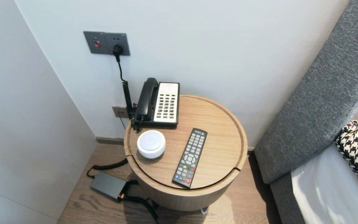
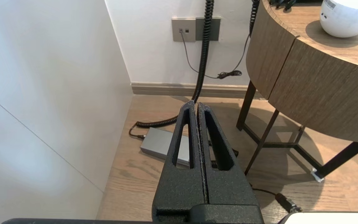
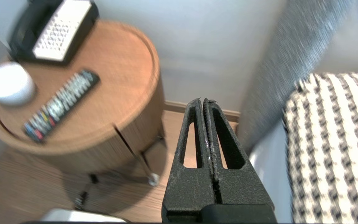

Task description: Open the nightstand drawer

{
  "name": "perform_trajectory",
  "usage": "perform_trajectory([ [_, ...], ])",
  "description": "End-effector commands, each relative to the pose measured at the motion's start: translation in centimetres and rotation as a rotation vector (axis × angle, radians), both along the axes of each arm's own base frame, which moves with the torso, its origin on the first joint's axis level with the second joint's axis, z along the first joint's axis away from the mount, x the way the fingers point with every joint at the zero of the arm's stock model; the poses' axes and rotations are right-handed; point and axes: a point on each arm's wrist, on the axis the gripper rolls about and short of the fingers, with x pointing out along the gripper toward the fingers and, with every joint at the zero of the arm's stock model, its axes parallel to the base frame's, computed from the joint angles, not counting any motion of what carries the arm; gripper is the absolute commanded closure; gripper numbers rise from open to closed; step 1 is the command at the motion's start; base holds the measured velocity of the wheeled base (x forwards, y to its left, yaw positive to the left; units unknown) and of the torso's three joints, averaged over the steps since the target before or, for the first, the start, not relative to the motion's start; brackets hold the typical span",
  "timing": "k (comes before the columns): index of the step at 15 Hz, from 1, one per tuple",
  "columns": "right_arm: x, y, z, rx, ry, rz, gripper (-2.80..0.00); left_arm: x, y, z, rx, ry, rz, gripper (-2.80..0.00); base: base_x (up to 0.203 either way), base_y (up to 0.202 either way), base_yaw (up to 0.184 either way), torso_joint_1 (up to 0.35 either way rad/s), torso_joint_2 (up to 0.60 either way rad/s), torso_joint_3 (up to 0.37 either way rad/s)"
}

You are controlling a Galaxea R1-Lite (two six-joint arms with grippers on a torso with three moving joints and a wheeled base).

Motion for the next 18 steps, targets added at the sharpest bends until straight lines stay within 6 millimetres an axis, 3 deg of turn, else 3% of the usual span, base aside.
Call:
perform_trajectory([
  [1, 4.5, 0.3, 2.2, 0.029, 0.086, 0.033, 0.00, 0.1, 0.0, -0.3, 0.000, 0.011, -0.001, 0.00, 0.000, 0.000, 0.000, 0.000, 0.00, 0.000],
  [4, 8.8, 2.0, 3.9, 0.093, 0.173, 0.143, 0.00, 0.1, 0.0, -0.3, 0.001, 0.013, -0.001, 0.00, 0.000, 0.000, 0.000, 0.000, 0.00, 0.000],
  [8, 12.0, 6.8, 2.9, 0.103, 0.306, 0.218, 0.00, 0.1, 0.0, -0.3, 0.000, 0.011, 0.001, 0.00, 0.000, 0.000, 0.000, 0.000, 0.00, 0.000],
  [10, 14.2, 9.7, 1.2, 0.095, 0.410, 0.217, 0.00, 0.1, 0.0, -0.3, 0.000, 0.011, 0.001, 0.00, 0.000, 0.000, 0.000, 0.000, 0.00, 0.000],
  [13, 16.6, 12.2, -1.3, 0.061, 0.528, 0.205, 0.00, 0.1, 0.0, -0.3, 0.000, 0.011, 0.001, 0.00, 0.000, 0.000, 0.000, 0.000, 0.00, 0.000],
  [18, 17.8, 15.6, -5.7, -0.039, 0.678, 0.250, 0.00, 0.1, 0.0, -0.3, 0.000, 0.011, 0.000, 0.00, 0.000, 0.000, 0.000, 0.000, 0.00, 0.000],
])
